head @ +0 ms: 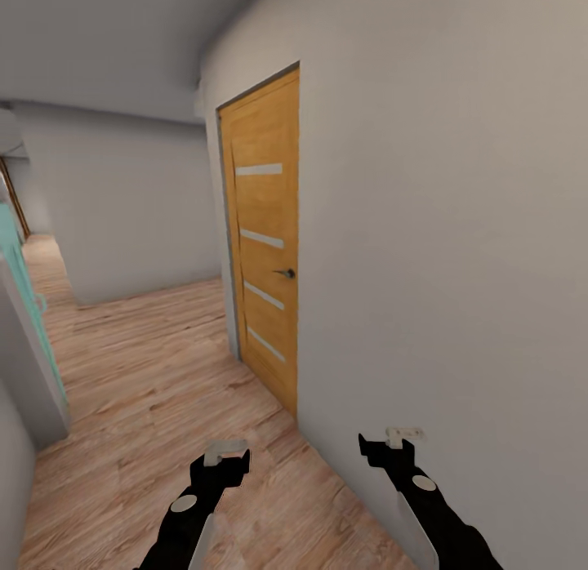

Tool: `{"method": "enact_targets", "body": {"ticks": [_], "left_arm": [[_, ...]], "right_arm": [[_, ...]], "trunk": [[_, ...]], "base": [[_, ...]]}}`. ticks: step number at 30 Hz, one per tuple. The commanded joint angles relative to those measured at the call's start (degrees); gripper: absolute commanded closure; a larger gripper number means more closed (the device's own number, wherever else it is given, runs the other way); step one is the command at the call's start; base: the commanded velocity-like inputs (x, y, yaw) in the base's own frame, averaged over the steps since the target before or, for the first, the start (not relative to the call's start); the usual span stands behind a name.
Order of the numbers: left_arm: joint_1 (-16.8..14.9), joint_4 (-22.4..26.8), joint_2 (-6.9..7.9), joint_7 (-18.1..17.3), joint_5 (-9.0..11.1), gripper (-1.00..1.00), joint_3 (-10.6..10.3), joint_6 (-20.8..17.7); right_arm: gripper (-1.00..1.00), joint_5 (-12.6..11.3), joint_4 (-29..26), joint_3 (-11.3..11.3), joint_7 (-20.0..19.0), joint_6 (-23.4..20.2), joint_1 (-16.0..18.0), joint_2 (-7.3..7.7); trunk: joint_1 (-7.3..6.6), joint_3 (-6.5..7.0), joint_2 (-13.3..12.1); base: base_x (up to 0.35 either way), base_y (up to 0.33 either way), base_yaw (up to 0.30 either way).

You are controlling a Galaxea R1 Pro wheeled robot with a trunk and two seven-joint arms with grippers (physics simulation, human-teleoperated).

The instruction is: Move the two storage containers from the living room to the garage. In the garage, place one container on the floor and stack the other container on top of it (either order is fine).

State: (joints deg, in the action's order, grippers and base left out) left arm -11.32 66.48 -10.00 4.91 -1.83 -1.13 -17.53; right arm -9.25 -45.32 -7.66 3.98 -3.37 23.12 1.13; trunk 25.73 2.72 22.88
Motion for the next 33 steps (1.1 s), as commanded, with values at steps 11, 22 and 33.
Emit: {"method": "enact_targets", "body": {"ticks": [11,22,33], "left_arm": [[0.0,0.0,0.0,0.3,-0.2,-1.0,-0.1,-0.3],[0.0,0.0,0.0,0.3,-0.2,-1.0,-0.1,-0.3],[0.0,0.0,0.0,0.2,-0.1,-1.0,-0.1,-0.1]], "right_arm": [[-1.0,-0.6,-0.1,-0.3,0.4,-0.2,0.0,0.1],[-1.0,-0.6,-0.1,-0.3,0.4,-0.2,0.0,0.1],[-1.0,-0.6,-0.1,-0.3,0.4,-0.3,0.0,0.1]], "trunk": [[0.06,-0.02,0.0],[0.06,-0.02,0.0],[0.06,-0.02,0.0]], "base": [[0.327,0.0,0.273],[0.327,0.0,0.273],[0.327,0.0,0.273]]}}
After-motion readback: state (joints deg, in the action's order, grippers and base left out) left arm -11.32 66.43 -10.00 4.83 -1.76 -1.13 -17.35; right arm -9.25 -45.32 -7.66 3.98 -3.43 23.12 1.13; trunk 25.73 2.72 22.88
